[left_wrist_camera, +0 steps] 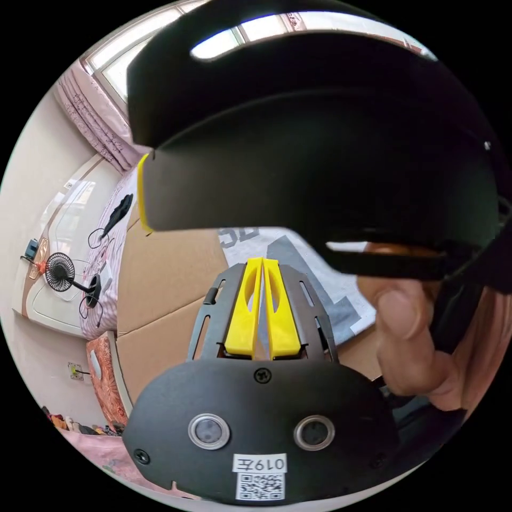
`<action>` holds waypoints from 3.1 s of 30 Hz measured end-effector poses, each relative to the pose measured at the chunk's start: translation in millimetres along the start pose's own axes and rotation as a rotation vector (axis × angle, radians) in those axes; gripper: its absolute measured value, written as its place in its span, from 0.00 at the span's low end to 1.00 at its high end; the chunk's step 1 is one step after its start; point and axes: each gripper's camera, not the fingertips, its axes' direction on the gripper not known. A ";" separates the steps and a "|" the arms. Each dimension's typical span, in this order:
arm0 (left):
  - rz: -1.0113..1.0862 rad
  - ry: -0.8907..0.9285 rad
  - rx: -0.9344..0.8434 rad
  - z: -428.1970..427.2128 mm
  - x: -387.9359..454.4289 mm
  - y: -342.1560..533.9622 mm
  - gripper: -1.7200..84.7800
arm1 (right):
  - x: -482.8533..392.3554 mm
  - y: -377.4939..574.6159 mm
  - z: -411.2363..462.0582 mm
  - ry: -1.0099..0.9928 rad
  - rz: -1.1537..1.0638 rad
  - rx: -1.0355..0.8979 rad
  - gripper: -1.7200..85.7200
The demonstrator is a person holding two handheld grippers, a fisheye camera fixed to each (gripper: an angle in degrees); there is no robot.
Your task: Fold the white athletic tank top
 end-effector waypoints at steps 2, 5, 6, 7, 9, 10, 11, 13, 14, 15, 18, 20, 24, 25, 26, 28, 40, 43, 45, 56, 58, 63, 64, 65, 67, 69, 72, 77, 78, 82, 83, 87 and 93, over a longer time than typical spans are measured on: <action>-0.023 -0.080 0.003 2.1 -2.3 8.9 0.03 | -23.5 -0.1 -4.8 0.068 -0.056 0.010 0.02; -0.046 -0.053 0.012 3.4 -9.9 18.0 0.03 | -49.1 0.8 -10.6 0.166 -0.072 0.021 0.02; -0.048 -0.036 0.010 4.3 -11.9 19.1 0.03 | -54.2 1.1 -11.5 0.183 -0.072 0.023 0.03; -0.051 -0.010 0.004 6.5 -15.6 21.1 0.03 | -64.8 1.6 -12.7 0.212 -0.075 0.022 0.03; -0.058 -0.002 0.004 8.7 -20.7 24.5 0.03 | -81.7 3.0 -13.9 0.266 -0.082 0.016 0.02; -0.062 -0.005 0.004 9.7 -23.8 26.9 0.03 | -94.4 4.3 -14.8 0.317 -0.091 0.013 0.02; -0.065 0.001 0.003 10.6 -27.1 29.2 0.03 | -108.8 6.2 -14.6 0.386 -0.109 0.005 0.02; -0.068 0.019 0.001 12.5 -31.9 32.7 0.03 | -134.1 10.4 -14.2 0.501 -0.147 0.011 0.02; -0.068 0.026 -0.004 14.3 -34.1 34.9 0.03 | -153.8 14.0 -13.1 0.560 -0.194 0.015 0.02; -0.069 0.029 -0.005 15.1 -35.0 36.0 0.03 | -163.3 15.7 -12.5 0.590 -0.210 0.016 0.02; -0.070 0.038 0.000 15.9 -37.8 42.4 0.03 | -211.0 29.6 -4.5 0.730 -0.345 -0.006 0.01; -0.073 0.046 0.005 15.2 -40.2 47.0 0.03 | -243.8 46.2 7.0 0.749 -0.488 -0.102 0.01; -0.073 0.051 -0.003 17.4 -42.6 51.4 0.03 | -275.9 63.9 31.1 0.711 -0.551 -0.319 0.01; -0.072 0.049 -0.005 18.1 -42.9 52.7 0.03 | -292.0 74.0 39.0 0.725 -0.613 -0.364 0.01; -0.071 0.046 -0.010 19.1 -42.9 54.0 0.03 | -309.4 84.4 47.2 0.771 -0.672 -0.381 0.01; -0.068 0.042 -0.017 20.2 -42.5 55.5 0.03 | -336.7 99.3 60.7 0.856 -0.756 -0.381 0.01; -0.035 0.012 -0.040 18.7 -31.3 59.9 0.03 | -449.4 121.8 127.5 1.081 -0.966 -0.516 0.13; -0.032 0.018 -0.050 19.2 -29.0 60.1 0.03 | -460.6 106.5 122.9 0.983 -0.902 -0.599 0.17; -0.031 0.023 -0.056 19.2 -27.3 59.6 0.03 | -468.6 107.0 124.6 0.974 -0.942 -0.620 0.16; -0.006 -0.029 -0.099 8.8 -13.5 58.9 0.03 | -509.8 93.5 137.1 0.887 -1.004 -0.720 0.05; -0.004 -0.037 -0.100 5.7 -12.3 60.5 0.03 | -515.5 93.7 136.3 0.898 -1.025 -0.722 0.04; 0.032 -0.034 -0.122 -0.6 -5.3 68.8 0.03 | -527.9 87.2 126.5 0.918 -1.037 -0.692 0.04; 0.046 -0.029 -0.126 -2.7 -3.2 72.1 0.03 | -532.4 81.4 118.2 0.908 -1.026 -0.663 0.04; 0.056 -0.027 -0.130 -4.8 -1.8 75.3 0.03 | -537.0 74.1 108.4 0.881 -1.006 -0.636 0.05; 0.063 -0.018 -0.141 -7.3 -1.4 79.2 0.03 | -541.4 64.1 95.1 0.839 -0.979 -0.615 0.08; 0.073 -0.009 -0.148 -10.2 -1.1 81.2 0.03 | -542.8 57.3 86.0 0.821 -0.965 -0.613 0.10; 0.076 -0.030 -0.148 -18.0 0.2 80.3 0.03 | -541.6 57.6 81.1 0.856 -1.005 -0.637 0.10; 0.107 -0.040 -0.162 -29.7 10.0 78.5 0.03 | -534.8 71.7 88.7 0.934 -1.114 -0.760 0.09; 0.108 -0.043 -0.164 -30.8 11.0 78.5 0.03 | -534.5 71.8 88.6 0.920 -1.112 -0.771 0.09; 0.105 -0.044 -0.176 -37.3 15.8 78.1 0.03 | -534.0 70.4 84.4 0.882 -1.087 -0.781 0.05; 0.107 -0.046 -0.180 -38.8 17.2 78.7 0.03 | -534.0 70.6 82.1 0.883 -1.086 -0.779 0.04; 0.121 -0.059 -0.188 -45.0 21.3 82.8 0.04 | -533.2 71.1 74.7 0.882 -1.082 -0.772 0.04; 0.200 -0.033 -0.111 -73.2 23.8 101.3 0.07 | -536.1 64.0 45.8 0.891 -1.064 -0.690 0.07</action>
